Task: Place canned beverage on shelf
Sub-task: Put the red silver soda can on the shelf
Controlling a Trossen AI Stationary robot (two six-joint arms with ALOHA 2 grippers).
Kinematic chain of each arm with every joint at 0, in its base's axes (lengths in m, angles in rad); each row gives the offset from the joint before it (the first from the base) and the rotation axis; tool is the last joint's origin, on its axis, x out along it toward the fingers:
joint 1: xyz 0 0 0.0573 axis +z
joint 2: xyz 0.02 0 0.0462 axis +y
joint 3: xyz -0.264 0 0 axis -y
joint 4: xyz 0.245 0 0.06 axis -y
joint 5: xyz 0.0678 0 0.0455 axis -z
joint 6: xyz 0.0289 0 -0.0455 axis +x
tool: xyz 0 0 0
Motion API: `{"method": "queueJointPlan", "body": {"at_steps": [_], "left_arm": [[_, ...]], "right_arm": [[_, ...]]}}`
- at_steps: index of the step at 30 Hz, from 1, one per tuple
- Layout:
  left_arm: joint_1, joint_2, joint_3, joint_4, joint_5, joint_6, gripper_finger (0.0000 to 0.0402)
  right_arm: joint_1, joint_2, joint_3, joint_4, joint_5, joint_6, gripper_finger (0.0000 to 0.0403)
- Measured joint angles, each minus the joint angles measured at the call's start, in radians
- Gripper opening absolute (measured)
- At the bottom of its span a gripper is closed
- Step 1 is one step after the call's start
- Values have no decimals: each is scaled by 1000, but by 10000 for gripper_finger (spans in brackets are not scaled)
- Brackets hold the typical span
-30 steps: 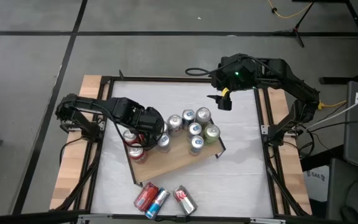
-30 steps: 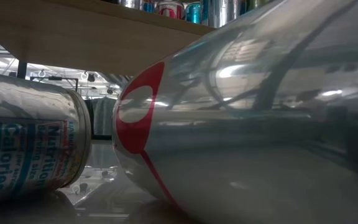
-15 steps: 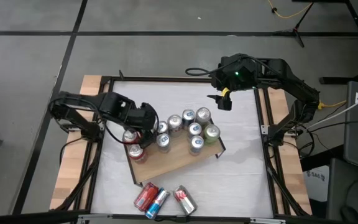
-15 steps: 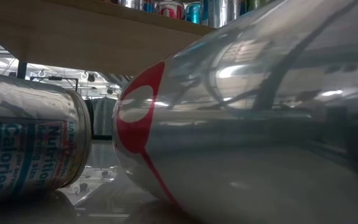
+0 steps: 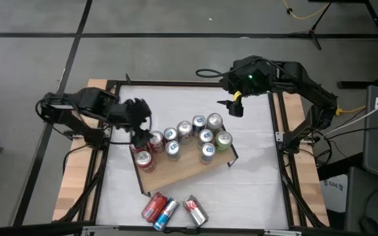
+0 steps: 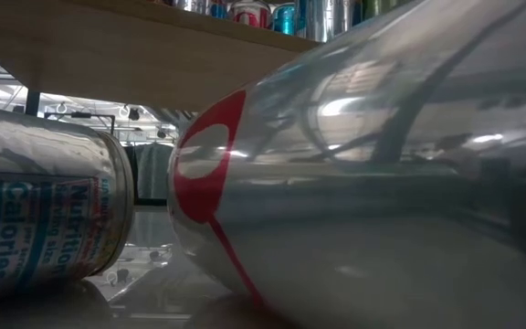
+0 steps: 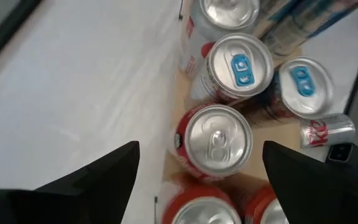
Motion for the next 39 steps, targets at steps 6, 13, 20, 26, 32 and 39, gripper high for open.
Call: {"method": "queueJointPlan", "body": {"at_steps": [6, 13, 20, 26, 32, 39], "left_arm": [[-41, -100, 0, 0, -114, 112, 330], [-96, -196, 0, 0, -282, 210, 330], [-100, -224, 0, 1, -294, 258, 330], [-100, -215, 0, 1, -293, 257, 330], [-100, -200, -1, 2, -261, 256, 330], [-100, -193, -1, 2, -257, 255, 330]], "right_arm": [[1, 0, 0, -1, -90, 96, 356], [82, -2, 0, 1, -49, 228, 356], [258, -2, 0, 27, 116, 434, 356], [408, 10, 1, 32, 128, 650, 356], [570, 48, 1, 39, 188, 798, 356], [708, 121, 1, 44, 198, 981, 356]]}}
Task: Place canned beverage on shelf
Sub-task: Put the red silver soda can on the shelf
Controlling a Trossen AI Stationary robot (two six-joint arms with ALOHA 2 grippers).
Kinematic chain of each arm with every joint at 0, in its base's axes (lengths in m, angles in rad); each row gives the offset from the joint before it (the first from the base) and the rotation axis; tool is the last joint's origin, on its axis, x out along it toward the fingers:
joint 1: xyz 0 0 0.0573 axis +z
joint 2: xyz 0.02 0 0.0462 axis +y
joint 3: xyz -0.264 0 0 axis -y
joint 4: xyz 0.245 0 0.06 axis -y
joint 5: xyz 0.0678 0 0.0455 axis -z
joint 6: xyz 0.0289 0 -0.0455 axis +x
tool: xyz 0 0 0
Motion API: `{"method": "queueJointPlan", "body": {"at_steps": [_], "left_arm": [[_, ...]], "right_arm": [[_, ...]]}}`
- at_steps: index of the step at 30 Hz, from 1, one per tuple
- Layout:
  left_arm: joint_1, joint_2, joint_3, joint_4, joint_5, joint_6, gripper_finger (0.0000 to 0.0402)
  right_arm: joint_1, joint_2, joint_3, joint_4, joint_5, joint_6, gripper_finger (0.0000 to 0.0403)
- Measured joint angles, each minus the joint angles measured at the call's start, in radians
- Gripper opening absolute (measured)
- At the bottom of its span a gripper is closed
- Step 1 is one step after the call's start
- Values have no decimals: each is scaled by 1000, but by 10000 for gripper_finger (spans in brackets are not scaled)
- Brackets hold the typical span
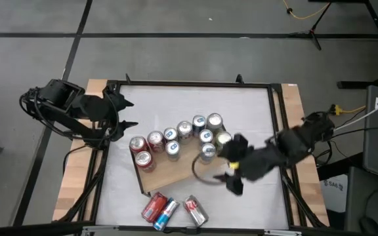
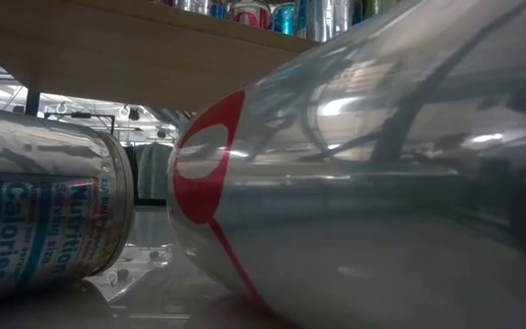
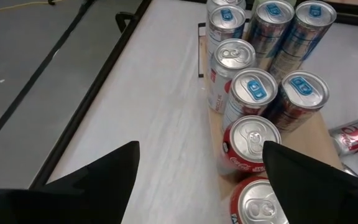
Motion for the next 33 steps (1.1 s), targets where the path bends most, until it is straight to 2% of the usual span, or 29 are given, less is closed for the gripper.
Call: {"method": "queueJointPlan", "body": {"at_steps": [5, 12, 20, 23, 30, 33], "left_arm": [[0, 0, 0, 0, 17, -7, 330], [0, 0, 0, 0, 18, -7, 330], [0, 0, 0, 0, 18, -8, 330], [0, 0, 0, 0, 18, -8, 330], [0, 0, 0, -1, 18, -7, 330], [0, 0, 0, -1, 18, -7, 330]], "right_arm": [[67, 68, 0, 7, -12, 102, 356], [133, 177, 0, 59, -29, 110, 356], [136, 289, 0, 226, -215, 108, 356], [136, 323, 0, 279, -252, 108, 356], [136, 367, -1, 299, -242, 194, 356], [136, 372, -1, 282, -192, 237, 356]]}}
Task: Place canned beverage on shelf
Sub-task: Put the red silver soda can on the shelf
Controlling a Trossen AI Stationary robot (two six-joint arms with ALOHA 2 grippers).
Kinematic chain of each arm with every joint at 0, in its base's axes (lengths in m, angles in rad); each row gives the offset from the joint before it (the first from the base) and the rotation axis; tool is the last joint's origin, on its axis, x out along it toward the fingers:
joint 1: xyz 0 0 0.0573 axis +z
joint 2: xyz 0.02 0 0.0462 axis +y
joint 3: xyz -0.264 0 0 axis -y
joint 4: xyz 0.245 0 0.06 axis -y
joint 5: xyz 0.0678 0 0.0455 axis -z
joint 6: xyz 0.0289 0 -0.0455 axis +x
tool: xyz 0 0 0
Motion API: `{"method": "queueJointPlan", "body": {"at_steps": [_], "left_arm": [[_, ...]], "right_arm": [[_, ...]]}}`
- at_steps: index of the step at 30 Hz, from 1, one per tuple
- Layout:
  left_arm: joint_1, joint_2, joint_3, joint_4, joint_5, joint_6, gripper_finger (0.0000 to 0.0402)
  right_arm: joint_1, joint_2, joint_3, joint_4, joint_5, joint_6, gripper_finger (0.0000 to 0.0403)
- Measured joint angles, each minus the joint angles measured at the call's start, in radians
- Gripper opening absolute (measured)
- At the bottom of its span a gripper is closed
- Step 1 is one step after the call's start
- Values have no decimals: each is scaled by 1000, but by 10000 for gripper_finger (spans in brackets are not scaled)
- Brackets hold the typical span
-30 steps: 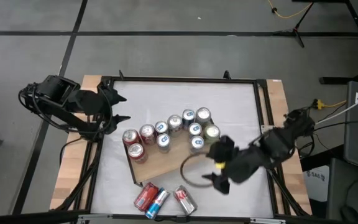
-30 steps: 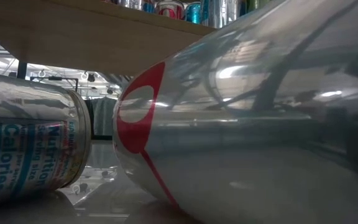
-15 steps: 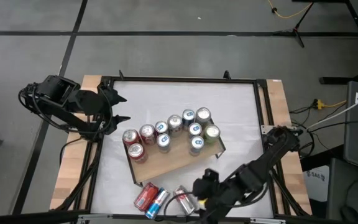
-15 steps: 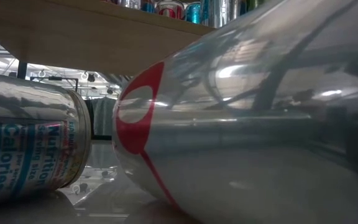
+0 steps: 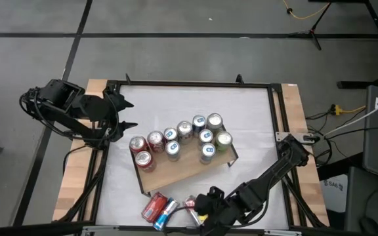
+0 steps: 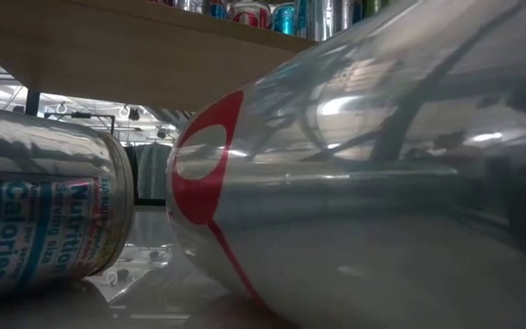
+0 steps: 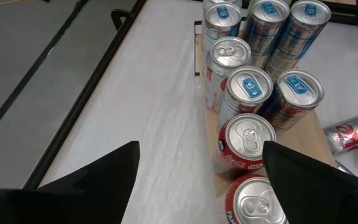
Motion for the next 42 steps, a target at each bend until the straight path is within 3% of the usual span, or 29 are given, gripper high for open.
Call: {"method": "queueJointPlan", "body": {"at_steps": [5, 12, 42], "left_arm": [[0, 0, 0, 0, 0, 0, 330], [0, 0, 0, 0, 1, 1, 330], [0, 0, 0, -1, 8, 2, 330]], "right_arm": [[0, 11, 0, -20, 96, 84, 356], [0, 37, 0, -19, 154, 190, 356], [0, 224, 1, -57, 139, 463, 356]]}}
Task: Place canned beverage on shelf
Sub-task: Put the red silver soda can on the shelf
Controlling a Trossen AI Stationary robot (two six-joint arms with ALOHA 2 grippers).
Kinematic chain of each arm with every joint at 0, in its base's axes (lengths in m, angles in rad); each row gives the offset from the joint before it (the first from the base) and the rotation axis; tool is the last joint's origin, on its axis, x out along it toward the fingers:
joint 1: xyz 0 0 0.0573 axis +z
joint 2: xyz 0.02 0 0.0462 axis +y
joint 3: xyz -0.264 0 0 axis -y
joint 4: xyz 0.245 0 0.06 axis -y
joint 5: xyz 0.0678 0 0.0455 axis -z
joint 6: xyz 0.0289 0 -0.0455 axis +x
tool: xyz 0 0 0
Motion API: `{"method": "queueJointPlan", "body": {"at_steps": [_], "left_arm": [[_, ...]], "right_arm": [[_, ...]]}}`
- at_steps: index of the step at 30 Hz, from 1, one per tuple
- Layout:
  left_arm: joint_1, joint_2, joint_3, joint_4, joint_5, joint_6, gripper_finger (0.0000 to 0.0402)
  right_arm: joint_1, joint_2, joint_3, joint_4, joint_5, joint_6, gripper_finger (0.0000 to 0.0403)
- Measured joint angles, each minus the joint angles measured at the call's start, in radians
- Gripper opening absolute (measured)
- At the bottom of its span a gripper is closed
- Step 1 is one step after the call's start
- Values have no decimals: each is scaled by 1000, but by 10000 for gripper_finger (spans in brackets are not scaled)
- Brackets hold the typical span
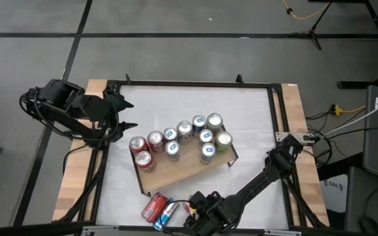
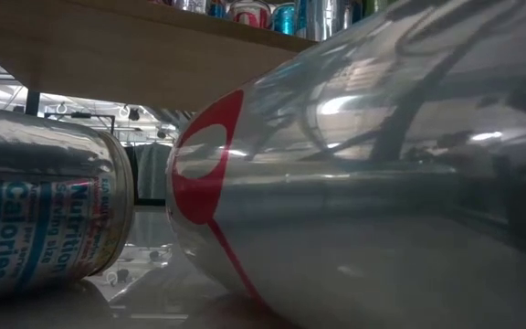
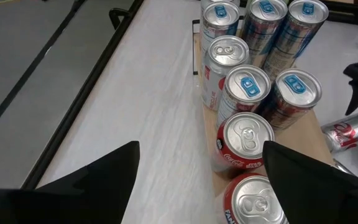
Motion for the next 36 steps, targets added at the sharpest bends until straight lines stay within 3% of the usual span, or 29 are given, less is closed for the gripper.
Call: {"method": "queueJointPlan", "body": {"at_steps": [14, 36], "left_arm": [[0, 0, 0, 0, 0, 0, 330], [0, 0, 0, 0, 3, 0, 330]], "right_arm": [[-1, 73, 0, 22, -18, 59, 356], [-33, 140, -1, 35, -139, 62, 355]]}}
